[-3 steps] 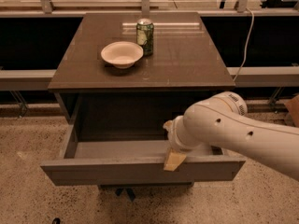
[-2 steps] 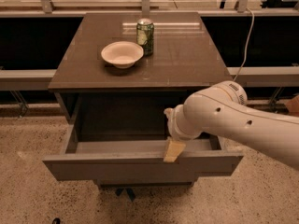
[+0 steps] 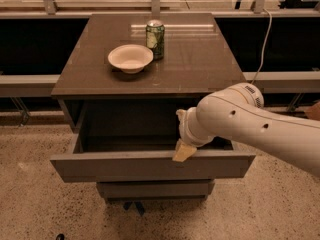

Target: Close top drawer

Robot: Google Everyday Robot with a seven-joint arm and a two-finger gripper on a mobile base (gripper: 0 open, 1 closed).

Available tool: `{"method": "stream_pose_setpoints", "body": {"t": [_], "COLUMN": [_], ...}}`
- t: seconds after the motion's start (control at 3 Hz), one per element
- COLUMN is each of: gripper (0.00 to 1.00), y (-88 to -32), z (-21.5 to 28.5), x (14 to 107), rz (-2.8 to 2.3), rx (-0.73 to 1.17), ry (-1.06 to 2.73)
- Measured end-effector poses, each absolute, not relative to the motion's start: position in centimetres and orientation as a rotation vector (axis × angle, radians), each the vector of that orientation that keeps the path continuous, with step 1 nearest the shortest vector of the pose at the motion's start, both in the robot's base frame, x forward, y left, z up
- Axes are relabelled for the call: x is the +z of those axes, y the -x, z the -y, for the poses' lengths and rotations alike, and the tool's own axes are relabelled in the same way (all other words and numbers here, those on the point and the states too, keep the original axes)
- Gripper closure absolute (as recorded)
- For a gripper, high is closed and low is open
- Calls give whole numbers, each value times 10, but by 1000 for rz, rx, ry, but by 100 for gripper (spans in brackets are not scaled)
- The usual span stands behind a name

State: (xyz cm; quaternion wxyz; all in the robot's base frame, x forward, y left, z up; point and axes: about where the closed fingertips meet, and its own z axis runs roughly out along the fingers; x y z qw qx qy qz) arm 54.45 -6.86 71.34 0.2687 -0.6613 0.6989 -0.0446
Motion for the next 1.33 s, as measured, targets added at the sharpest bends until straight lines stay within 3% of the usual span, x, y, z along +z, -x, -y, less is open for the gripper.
{"method": "stream_pose_setpoints", "body": {"t": [0.67,1.0,1.33], "gripper": [11,14,36], "y": [-529,-484,-444], "z": [74,88,95], "x": [728,735,724], "rz": [-1857,-1826,-1793], "rx": [-1,222,419], "ry": [1742,1736,1648]}}
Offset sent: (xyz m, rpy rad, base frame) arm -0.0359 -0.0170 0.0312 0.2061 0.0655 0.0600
